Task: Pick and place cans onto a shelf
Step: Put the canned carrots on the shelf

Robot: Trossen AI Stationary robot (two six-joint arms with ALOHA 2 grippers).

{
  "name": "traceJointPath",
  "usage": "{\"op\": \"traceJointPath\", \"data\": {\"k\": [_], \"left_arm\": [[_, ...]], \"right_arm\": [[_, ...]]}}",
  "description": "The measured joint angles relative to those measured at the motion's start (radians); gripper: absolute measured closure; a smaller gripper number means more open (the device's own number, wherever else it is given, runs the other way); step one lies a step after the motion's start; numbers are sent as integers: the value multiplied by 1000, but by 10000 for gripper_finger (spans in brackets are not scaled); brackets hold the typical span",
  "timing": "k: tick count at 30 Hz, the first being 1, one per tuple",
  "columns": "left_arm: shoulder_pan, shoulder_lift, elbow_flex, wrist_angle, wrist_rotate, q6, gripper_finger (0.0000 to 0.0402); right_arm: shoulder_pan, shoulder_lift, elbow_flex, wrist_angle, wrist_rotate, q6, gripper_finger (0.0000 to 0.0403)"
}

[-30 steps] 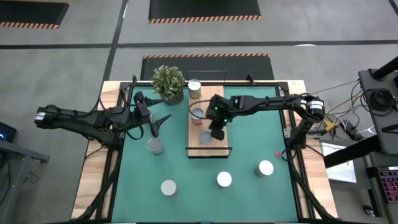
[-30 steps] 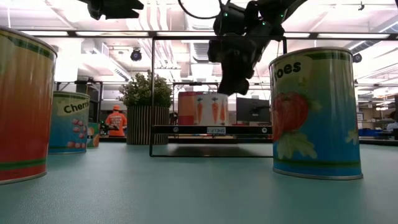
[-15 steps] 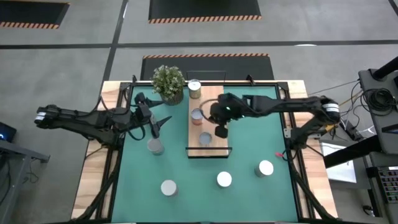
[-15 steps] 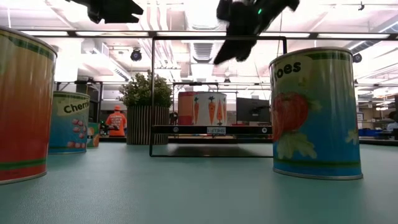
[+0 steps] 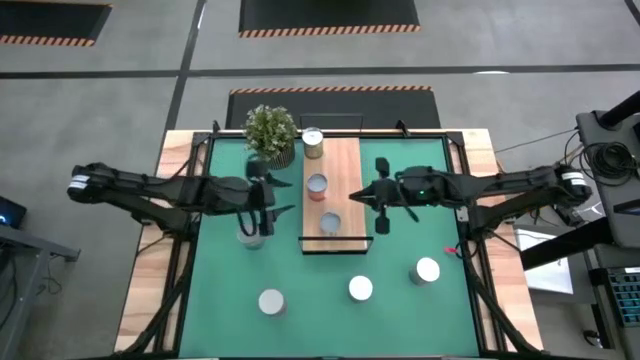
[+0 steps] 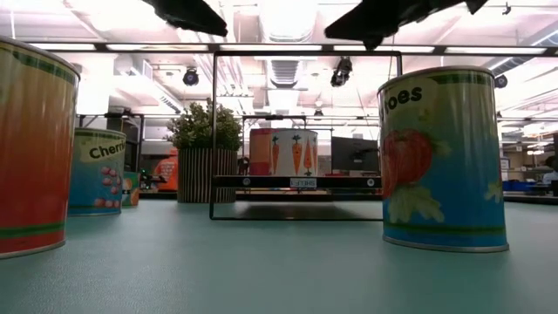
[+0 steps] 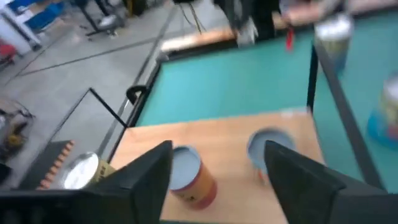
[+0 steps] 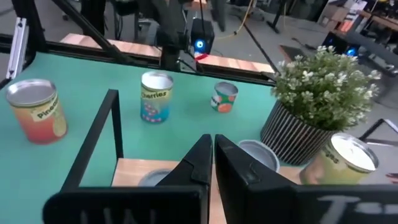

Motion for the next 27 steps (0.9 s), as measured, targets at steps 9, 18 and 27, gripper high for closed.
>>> {"op": "traceJointPath", "data": {"k": [9,18,27], "left_arm": [[82,224,263,-291,175,156,364],[222,408,337,-254,236,-332,397],[209,515,340,-202,378,-495,401]], "right_arm": [[0,-75,-55,-1,-1,-29,394],[0,-57,-60,-20,-2,-62,394],[0,-67,-60,-54,-1,-65,394]]}}
